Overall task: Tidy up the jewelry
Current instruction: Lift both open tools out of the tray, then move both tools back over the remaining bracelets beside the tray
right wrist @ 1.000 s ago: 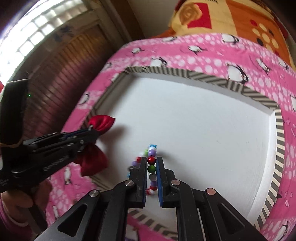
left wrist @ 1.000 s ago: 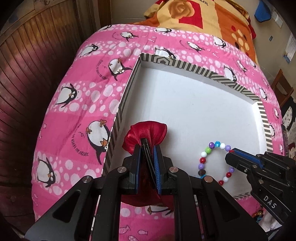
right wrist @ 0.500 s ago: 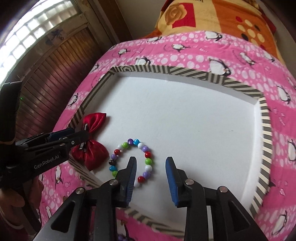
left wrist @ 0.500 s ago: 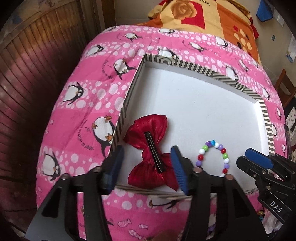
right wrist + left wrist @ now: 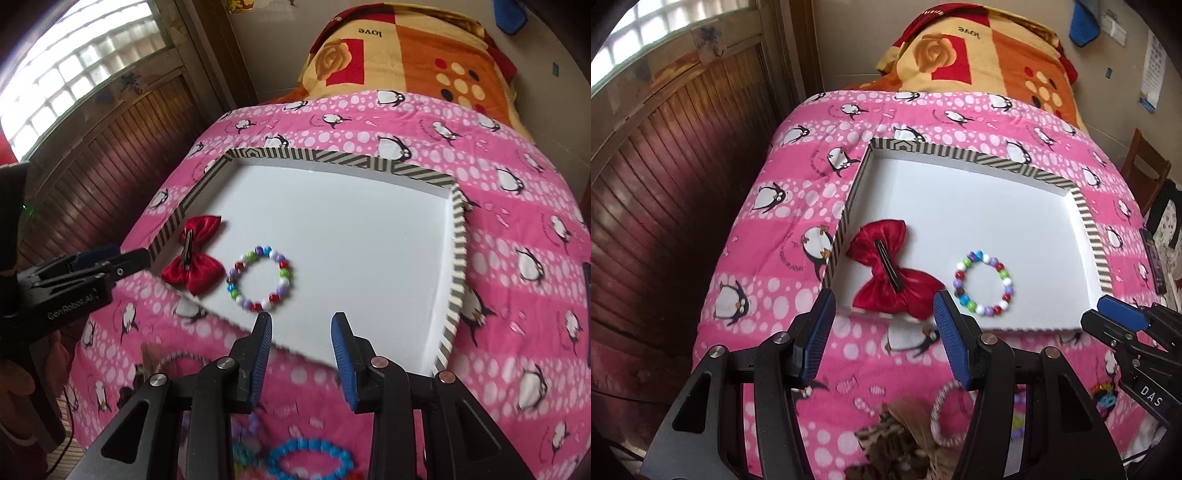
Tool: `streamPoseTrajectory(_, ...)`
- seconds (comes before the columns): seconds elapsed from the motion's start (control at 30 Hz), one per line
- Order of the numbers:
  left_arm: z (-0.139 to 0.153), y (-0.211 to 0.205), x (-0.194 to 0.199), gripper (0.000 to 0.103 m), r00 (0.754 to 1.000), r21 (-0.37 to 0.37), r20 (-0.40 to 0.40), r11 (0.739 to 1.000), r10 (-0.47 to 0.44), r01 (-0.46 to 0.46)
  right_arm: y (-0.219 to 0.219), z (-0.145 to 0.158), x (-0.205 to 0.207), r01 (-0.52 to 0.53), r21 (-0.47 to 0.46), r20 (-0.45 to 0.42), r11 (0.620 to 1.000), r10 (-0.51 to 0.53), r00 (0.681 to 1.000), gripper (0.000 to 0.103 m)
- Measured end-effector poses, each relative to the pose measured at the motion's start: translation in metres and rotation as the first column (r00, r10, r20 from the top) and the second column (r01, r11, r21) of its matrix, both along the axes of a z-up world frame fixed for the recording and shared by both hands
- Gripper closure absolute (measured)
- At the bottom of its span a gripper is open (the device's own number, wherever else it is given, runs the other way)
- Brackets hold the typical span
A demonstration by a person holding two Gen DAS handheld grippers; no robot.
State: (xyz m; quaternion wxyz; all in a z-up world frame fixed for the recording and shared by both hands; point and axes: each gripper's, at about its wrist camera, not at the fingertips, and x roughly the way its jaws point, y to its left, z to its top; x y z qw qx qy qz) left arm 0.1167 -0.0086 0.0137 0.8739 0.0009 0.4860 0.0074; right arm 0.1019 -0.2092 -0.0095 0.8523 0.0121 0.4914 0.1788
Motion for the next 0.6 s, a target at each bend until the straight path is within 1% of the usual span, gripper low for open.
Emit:
streamPoseTrajectory(0.1, 0.002, -0.004, -0.014, 0.048, 1.0, -0.006, 0.003, 1.0, -0.006, 0.006, -0.005, 0.002, -0.015, 0.011, -0.022, 0.016, 1.0, -0.011, 1.0, 0.071)
streamPoseTrajectory(0.23, 0.0, -0.006, -0.028, 0.048, 1.0, -0.031, -0.01, 0.999, -0.014, 0.014, -0.014, 0.002, -0.031, 0.032, -0.079, 0.046, 0.996, -0.028, 0.999, 0.065)
streamPoseTrajectory(0.33, -0.005, -0.006, -0.039, 0.048, 0.999, -0.06, -0.029, 0.998, -0.012, 0.01, -0.021, 0.001, -0.042, 0.046, -0.103, 0.049, 0.994, -0.041, 0.998, 0.065)
streamPoseTrajectory(0.6, -0.01, 0.002, -0.057, 0.048, 0.998, -0.109, -0.062, 0.994, -0.005, -0.002, -0.04, -0.004, -0.064, 0.094, -0.142, 0.044, 0.985, -0.088, 0.995, 0.065)
